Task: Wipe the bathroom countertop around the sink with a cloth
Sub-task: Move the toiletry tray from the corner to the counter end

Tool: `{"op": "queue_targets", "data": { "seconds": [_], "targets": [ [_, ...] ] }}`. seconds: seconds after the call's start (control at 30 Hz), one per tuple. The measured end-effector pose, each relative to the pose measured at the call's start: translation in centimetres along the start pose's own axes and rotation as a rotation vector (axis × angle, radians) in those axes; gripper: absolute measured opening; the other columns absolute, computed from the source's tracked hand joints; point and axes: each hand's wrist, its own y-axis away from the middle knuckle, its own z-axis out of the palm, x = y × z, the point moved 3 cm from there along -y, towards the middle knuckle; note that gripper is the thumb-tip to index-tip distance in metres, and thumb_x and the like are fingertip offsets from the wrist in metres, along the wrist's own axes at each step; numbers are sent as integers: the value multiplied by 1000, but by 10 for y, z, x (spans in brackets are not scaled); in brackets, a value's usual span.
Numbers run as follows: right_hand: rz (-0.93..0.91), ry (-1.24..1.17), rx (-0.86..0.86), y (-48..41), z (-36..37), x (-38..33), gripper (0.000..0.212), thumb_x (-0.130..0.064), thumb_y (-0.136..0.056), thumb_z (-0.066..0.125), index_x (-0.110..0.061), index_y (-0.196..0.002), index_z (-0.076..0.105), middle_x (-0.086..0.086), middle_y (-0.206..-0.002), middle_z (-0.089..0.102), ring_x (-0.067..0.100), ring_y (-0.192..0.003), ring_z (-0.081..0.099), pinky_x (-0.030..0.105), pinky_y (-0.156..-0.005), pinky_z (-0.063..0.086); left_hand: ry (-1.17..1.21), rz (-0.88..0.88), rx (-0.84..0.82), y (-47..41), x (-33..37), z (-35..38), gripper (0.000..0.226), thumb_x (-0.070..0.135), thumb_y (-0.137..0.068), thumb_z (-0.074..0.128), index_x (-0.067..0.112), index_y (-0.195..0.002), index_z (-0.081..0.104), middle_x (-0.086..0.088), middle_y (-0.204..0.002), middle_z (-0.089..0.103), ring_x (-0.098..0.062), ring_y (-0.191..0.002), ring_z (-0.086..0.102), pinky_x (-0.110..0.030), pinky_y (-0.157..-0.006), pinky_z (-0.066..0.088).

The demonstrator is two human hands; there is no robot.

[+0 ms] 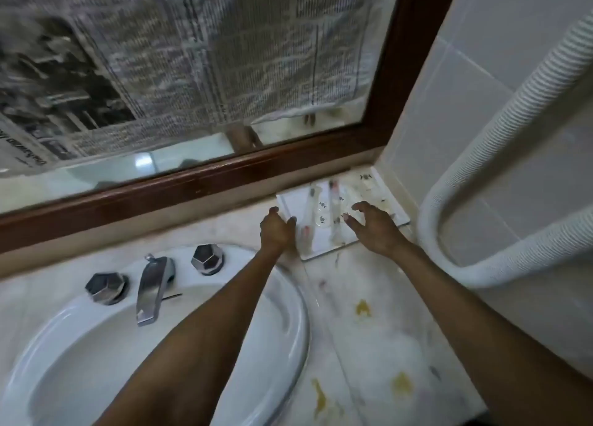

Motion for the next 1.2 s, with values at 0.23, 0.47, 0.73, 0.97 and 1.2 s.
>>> {"op": "queue_targets", "data": {
  "seconds": [0.23,0.47,0.73,0.97,1.2],
  "targets": [
    [73,-8,-36,-32,0,25,57,-42,-97,55,-12,-143,42,10,-148,46,27,-138,41,35,-114,31,96,-142,48,-2,8,12,49,9,-94,59,-1,-140,48,-22,-131,63,-39,-130,52,-36,-102,43],
    [148,69,-42,-55,-2,44,76,-46,-95,54,-3,-150,28,20,-151,35,38,-138,39,46,-112,36,120,-220,97,-9,-22,-9,53,12,-90,65,5,-141,52,-19,-135,62,-36,-131,53,-35,-106,42],
    [251,39,17,-72,2,53,87,-51,-93,55,4,-151,20,29,-150,33,44,-139,33,46,-113,31,345,-279,54,-8,-18,-3,45,46,-91,68,6,-110,63,-17,-116,69,-29,-94,62,-33,-73,46],
    [243,-76,128,-51,4,53,90,-58,-84,66,2,-143,36,27,-141,39,43,-133,39,46,-108,36,474,-245,176,30,-16,-11,65,57,-85,72,9,-126,56,-3,-116,65,-24,-104,64,-35,-89,52],
    [107,-177,82,-8,14,2,92,-59,-78,71,-6,-144,37,22,-136,45,39,-125,49,45,-105,43,316,-163,382,105,-43,-64,72,67,-70,69,10,-113,63,-8,-109,69,-27,-101,67,-47,-85,58]
  ]
}}
